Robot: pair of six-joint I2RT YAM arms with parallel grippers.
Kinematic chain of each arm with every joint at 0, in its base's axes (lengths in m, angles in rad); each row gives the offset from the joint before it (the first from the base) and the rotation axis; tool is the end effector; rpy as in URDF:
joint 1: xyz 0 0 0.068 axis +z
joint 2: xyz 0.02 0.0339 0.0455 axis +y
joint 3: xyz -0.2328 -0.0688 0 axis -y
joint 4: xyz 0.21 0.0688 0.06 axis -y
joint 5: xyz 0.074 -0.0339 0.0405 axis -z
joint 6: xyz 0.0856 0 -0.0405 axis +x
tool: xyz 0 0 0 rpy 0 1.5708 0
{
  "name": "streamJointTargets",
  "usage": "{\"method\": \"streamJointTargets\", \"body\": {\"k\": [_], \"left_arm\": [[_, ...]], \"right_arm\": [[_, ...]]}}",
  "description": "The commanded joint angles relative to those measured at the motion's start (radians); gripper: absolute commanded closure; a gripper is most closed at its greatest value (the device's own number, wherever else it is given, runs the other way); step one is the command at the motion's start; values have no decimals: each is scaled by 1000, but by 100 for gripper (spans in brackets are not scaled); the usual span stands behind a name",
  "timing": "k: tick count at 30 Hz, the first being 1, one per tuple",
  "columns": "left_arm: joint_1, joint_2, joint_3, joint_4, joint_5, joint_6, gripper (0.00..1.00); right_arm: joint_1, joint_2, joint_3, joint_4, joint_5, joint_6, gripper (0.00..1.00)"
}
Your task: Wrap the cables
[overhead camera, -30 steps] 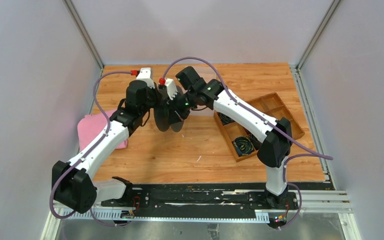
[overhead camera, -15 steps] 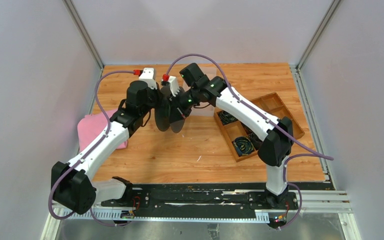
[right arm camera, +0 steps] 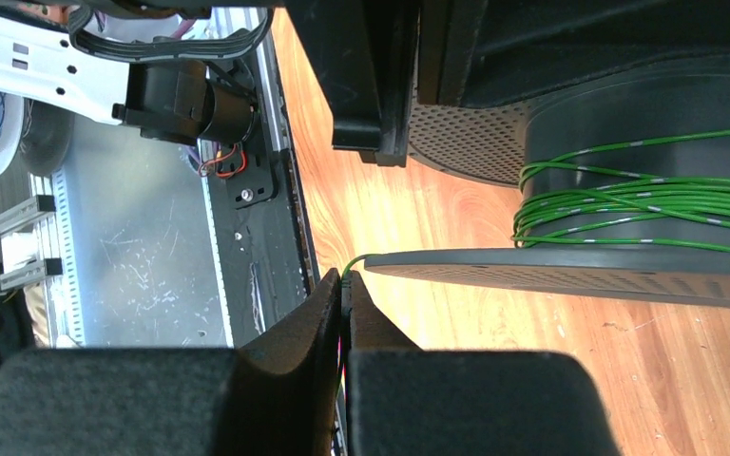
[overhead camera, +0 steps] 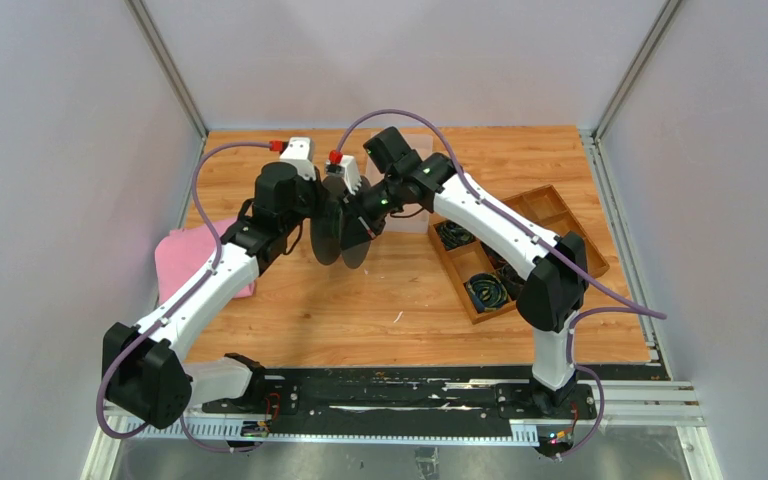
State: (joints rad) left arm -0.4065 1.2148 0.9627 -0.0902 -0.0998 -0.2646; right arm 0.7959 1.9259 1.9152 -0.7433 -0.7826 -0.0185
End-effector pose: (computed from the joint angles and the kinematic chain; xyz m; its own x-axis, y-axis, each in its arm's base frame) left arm 0.2855 -0.1136 0.2840 -0.3779 -0.1206 -0.9179 0.2159 0.9527 -0.2141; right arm 0.2436 0.3350 0.2973 -0.4628 -0.4914 -0.7378 -0.8750 0.1198 0.4691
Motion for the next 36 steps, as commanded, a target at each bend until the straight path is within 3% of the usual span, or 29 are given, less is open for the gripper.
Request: {"method": "streamJointTargets", "body": {"k": [1,19,36], "left_arm": [[-2,-18,-7,38,-23,22,100],[-2,-33,-15,36,-44,12,100],[-2,-33,-10,32,-44,7,100]], "right_arm": [[-11,-28,-31,-41,-82,-32,98],[-15,-61,-102,-54,-128,-112,94],[-20,-68,-96,-101,-129,-152,99]]}}
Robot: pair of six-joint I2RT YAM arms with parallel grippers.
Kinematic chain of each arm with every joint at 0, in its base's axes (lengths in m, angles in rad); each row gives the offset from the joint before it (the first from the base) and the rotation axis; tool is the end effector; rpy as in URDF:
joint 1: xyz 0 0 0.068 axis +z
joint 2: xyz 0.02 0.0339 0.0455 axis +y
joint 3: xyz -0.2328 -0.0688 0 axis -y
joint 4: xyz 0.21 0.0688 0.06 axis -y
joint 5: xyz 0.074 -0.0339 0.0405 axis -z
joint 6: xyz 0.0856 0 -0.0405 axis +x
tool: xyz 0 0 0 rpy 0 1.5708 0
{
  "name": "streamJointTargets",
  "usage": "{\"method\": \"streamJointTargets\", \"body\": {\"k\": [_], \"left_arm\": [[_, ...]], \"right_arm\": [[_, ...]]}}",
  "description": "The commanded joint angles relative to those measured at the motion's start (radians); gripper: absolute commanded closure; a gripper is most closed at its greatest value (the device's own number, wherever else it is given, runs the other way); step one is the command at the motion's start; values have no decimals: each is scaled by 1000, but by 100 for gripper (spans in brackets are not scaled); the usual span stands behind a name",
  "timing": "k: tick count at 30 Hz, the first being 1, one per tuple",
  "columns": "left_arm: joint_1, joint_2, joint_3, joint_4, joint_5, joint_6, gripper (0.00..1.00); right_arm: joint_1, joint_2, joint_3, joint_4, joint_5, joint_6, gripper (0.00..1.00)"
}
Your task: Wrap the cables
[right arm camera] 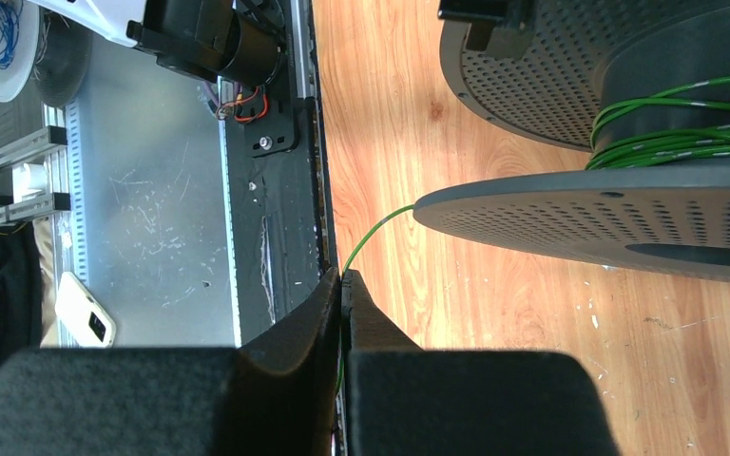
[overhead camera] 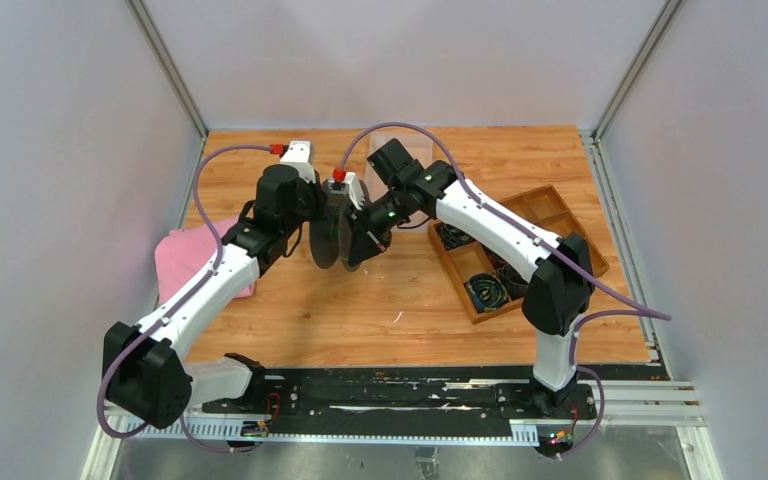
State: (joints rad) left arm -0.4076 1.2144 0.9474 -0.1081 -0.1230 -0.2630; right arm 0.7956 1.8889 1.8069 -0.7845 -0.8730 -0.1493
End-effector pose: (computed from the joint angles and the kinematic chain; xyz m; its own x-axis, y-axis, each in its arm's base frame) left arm 0.2842 -0.1113 0.2759 -0.3998 -0.1084 -0.9102 0.1912 0.9613 -0.1985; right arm 0.2265 0.3249 0.2789 -0.4075 -0.5525 -0.7272 -0.8765 0.0133 0.4811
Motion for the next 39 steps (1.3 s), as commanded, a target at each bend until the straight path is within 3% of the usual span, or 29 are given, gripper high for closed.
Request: {"method": "streamJointTargets", "body": {"k": [1,8,19,24,39], "left_arm": [[0,-33,5,50,-20,5,100],[0,-36,1,51,-18,22,99],[-51,-32,6,67,-14,132,100],[-83,-24,6,81,-15,174,100],[-96,-25,-10,121,244,243,100]], "right_arm": [[-20,-31,12,-63,-38,-23,99],[-28,-23,49,-91,-39,-27,99],[-81,88,325,-64,-5,147,99],[-84,136,372,-64,12,153,99],[-122,128,330,-37,40,107,99]]}}
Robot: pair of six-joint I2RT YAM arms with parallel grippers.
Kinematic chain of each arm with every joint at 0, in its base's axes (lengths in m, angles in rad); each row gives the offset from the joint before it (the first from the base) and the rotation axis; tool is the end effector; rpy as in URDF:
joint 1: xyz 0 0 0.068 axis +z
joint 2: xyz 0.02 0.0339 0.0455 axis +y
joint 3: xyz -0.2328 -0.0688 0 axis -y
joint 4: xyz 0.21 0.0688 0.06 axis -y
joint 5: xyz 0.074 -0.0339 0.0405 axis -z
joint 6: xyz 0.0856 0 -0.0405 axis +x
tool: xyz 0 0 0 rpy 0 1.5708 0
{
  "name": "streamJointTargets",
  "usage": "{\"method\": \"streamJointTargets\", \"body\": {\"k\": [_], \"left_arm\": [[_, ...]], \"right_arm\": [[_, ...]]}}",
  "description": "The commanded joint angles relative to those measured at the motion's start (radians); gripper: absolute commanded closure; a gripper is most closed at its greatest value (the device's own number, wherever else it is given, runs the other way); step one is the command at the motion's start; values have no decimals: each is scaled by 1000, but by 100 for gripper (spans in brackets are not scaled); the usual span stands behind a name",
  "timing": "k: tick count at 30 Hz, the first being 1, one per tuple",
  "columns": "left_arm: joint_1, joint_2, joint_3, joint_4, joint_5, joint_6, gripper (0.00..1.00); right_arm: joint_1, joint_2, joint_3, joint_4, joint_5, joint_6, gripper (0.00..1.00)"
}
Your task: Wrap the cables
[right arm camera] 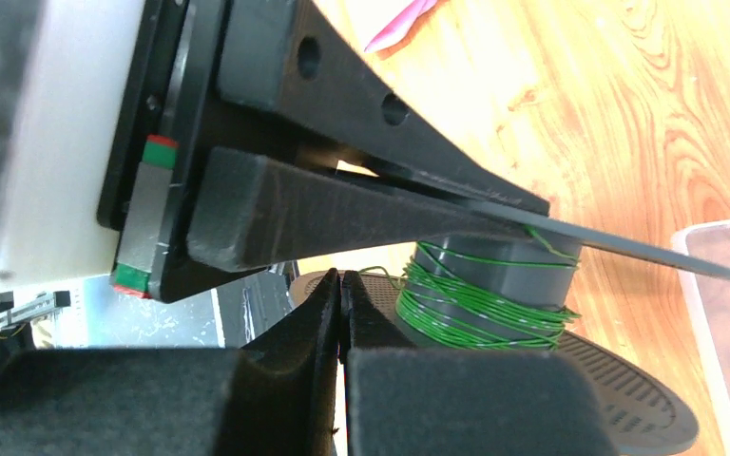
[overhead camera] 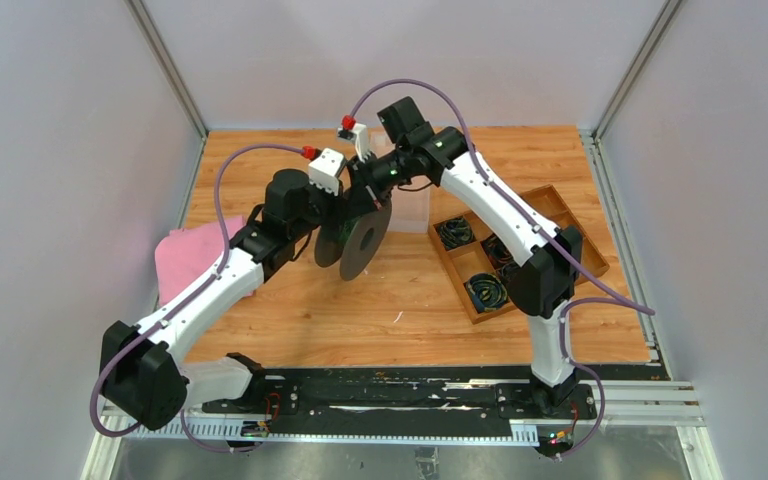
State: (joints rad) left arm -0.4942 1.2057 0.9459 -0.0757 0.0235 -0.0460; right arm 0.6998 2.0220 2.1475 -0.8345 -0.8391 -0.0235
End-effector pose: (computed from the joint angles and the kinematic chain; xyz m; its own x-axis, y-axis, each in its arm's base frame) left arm 0.2684 -0.1469 0.2825 -0.3122 0.1160 -0.9429 0.4799 0.8758 -0.0511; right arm 0.2817 0.3205 0.3234 -0.4777 -0.4227 -0.7702 -0.8738 0.1375 0.4665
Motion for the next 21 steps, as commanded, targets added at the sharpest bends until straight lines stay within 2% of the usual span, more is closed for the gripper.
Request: {"method": "streamJointTargets", "body": {"k": [1,11,21], "left_arm": [[-9,-18,-10,90,107,25,100],[-9,-24,-5,93,187,7,100],[-9,-38,-9,92,195,21,100]], "right_arm": [[-33,-5,-18,19,6,-20,99],[-83,-26,-98,73,-10,-34,99],[-107,-71,-185,130,-29,-50,99]]}}
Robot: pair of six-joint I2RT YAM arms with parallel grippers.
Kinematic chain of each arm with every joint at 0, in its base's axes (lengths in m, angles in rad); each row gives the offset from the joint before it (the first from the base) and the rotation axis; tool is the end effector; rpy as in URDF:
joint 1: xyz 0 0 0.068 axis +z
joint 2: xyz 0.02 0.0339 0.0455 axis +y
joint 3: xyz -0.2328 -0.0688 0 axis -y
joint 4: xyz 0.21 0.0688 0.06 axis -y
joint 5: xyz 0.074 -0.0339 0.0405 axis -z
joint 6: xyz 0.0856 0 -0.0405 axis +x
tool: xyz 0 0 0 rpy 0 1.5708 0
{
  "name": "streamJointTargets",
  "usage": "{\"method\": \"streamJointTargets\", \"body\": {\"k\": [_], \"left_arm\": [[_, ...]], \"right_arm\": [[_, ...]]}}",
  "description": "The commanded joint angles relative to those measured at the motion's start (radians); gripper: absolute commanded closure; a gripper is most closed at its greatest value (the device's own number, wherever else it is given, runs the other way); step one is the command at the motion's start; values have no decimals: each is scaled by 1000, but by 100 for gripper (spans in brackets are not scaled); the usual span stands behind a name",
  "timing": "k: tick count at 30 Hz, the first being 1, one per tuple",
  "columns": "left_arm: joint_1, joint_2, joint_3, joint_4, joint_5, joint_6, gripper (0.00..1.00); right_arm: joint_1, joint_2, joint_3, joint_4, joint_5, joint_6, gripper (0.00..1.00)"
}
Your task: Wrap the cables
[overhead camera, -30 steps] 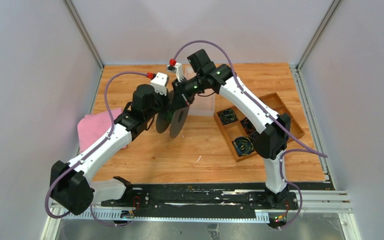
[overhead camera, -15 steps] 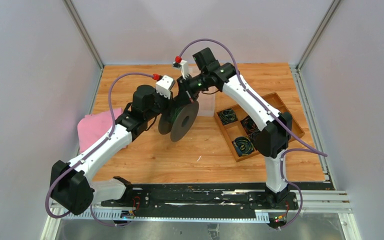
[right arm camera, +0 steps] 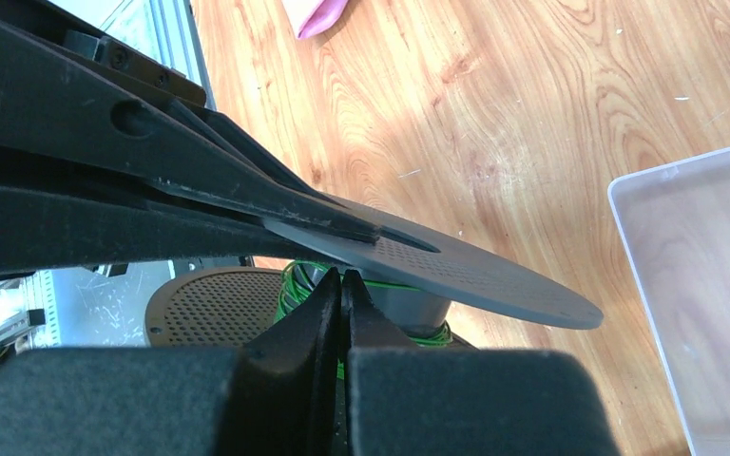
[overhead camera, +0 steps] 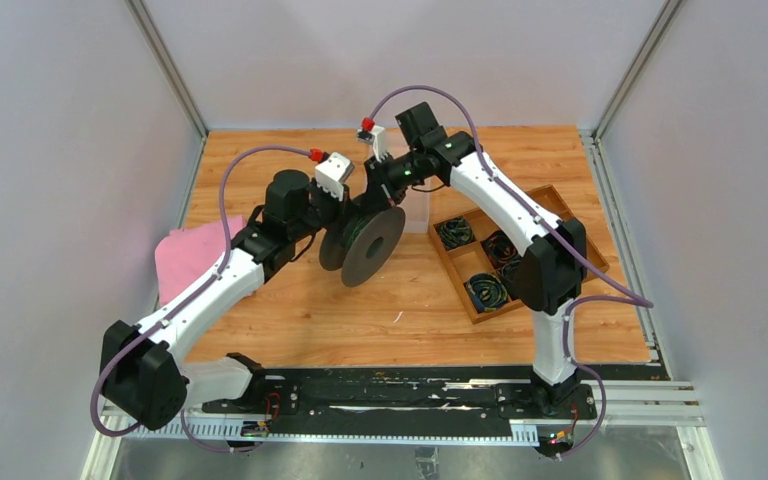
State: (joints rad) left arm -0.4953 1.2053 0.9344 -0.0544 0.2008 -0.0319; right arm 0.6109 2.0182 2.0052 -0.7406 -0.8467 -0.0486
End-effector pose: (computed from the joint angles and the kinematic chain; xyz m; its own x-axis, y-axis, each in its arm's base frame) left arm 0.2600 -0.1599 0.2821 -0.3012 0.1272 -0.9450 0.6227 0.7768 -0.0939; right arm 0.3128 0.2973 0.2912 -0.5196 -0.4032 -0.7533 -0.8537 0.2100 0.4766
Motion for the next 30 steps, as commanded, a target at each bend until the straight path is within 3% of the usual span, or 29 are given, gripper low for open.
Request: {"method": "streamJointTargets", "body": {"k": [1,10,18,30], "left_arm": [[-8,-38,3,71,18,9,100],[-8,-27,17,11,-157,-57,100],[-24,-9,31,-58,-256,-104,100],[-26,65,45,-113,-308,-142,100]], "right_arm": [[-17,-73,-57,48,-28,-27,99],[-17,-76,-84,114,-35,-66,99],[-19,13,-65,193,-50,-15,99],[-19,113,-35,214,-84,-20,99]]}}
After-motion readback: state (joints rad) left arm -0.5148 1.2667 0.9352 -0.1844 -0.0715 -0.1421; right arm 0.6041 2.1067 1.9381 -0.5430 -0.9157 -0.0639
